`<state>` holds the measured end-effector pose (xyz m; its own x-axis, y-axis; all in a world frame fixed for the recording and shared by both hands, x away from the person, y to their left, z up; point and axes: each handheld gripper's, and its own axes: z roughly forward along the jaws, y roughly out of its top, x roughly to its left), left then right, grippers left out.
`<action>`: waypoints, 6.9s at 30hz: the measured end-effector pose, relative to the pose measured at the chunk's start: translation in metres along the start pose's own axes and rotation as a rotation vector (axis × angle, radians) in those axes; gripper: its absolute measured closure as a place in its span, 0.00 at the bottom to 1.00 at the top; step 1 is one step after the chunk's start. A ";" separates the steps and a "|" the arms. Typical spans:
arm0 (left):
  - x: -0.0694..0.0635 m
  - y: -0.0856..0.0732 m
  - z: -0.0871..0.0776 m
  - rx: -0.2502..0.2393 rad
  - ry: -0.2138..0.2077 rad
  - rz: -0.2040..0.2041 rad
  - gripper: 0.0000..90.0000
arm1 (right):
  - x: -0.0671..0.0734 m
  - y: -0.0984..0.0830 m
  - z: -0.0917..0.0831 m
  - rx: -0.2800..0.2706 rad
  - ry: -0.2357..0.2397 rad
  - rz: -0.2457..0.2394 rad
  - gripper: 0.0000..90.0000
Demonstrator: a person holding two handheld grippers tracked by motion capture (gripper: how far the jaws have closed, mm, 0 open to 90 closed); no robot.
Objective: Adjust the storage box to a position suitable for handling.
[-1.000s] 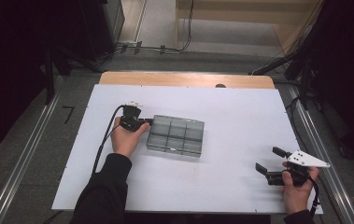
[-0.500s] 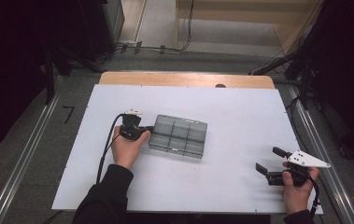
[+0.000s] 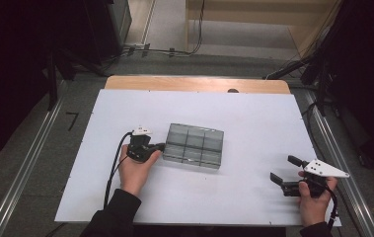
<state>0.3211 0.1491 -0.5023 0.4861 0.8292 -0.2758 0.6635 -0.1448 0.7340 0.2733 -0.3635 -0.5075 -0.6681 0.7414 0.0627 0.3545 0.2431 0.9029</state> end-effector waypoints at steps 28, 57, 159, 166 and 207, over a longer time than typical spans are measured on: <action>-0.037 -0.014 0.001 -0.008 -0.037 0.054 1.00 | 0.000 0.000 0.000 0.002 0.002 0.004 0.00; 0.001 -0.038 -0.098 -0.302 -0.026 0.106 0.07 | -0.007 0.003 0.000 0.027 0.050 0.047 0.00; 0.051 -0.093 -0.114 -0.307 0.006 0.095 0.00 | 0.047 0.174 0.245 0.534 0.280 -0.059 0.98; 0.051 -0.093 -0.114 -0.302 0.005 0.099 0.00 | 0.044 0.170 0.251 0.577 0.276 -0.040 0.98; 0.049 -0.093 -0.113 -0.294 0.013 0.107 0.00 | 0.060 0.153 0.239 0.602 0.408 -0.015 0.98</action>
<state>0.2193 0.2640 -0.5140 0.5357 0.8249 -0.1808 0.4154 -0.0710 0.9069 0.4435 -0.1326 -0.4670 -0.8252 0.4710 0.3118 0.5629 0.6407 0.5221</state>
